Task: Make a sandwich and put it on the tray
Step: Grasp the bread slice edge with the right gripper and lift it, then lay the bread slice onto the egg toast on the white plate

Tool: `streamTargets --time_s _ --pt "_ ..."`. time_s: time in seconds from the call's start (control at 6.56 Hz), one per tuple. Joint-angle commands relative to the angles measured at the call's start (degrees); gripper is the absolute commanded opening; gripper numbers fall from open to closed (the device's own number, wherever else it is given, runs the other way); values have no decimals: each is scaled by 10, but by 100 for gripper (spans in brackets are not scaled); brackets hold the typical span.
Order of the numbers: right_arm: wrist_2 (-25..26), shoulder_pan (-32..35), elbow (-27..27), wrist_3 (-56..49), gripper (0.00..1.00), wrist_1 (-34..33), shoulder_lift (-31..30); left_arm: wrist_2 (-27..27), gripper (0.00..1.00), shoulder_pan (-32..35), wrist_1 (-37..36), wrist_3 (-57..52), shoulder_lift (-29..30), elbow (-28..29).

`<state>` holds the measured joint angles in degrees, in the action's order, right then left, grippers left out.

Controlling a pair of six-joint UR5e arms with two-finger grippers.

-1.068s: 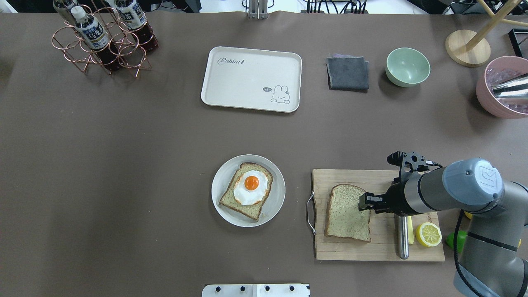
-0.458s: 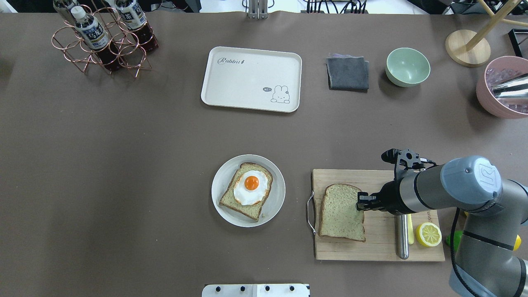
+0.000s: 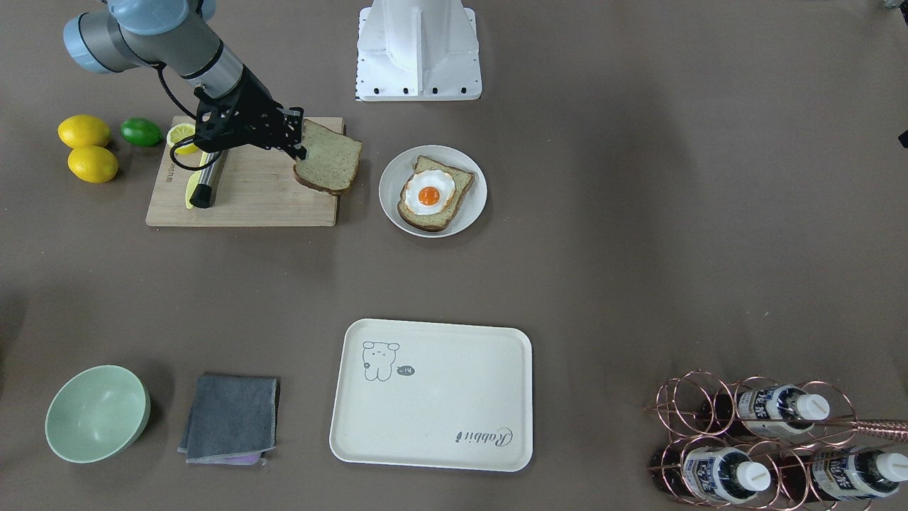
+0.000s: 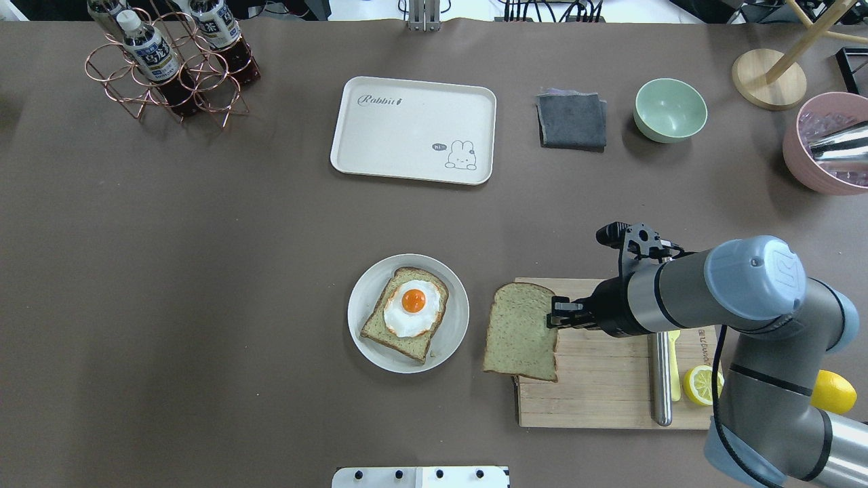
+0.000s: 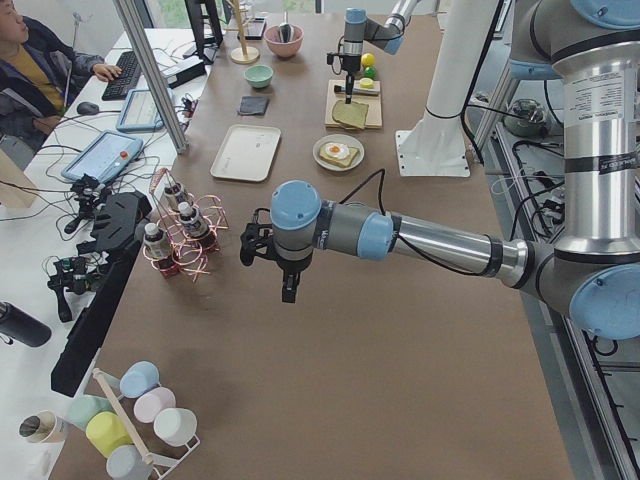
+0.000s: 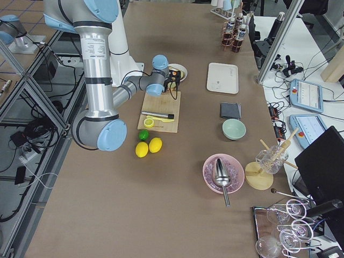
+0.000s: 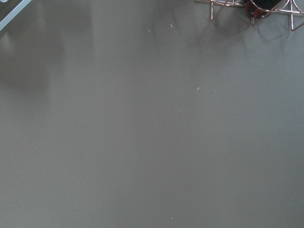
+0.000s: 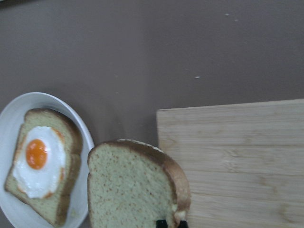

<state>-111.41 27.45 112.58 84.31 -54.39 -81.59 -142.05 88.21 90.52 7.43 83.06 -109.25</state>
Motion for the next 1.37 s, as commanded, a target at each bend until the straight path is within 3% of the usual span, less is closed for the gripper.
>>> streamTargets --time_s 0.0,0.61,1.22 --pt "3 4 -42 76 0 -5 90 -1 97 0 1 0 -3 0" --pt "15 0 -155 128 0 -5 213 -1 97 0 2 0 -4 2" --pt "15 -16 -172 142 0 -4 218 -1 97 0 3 0 -7 2"
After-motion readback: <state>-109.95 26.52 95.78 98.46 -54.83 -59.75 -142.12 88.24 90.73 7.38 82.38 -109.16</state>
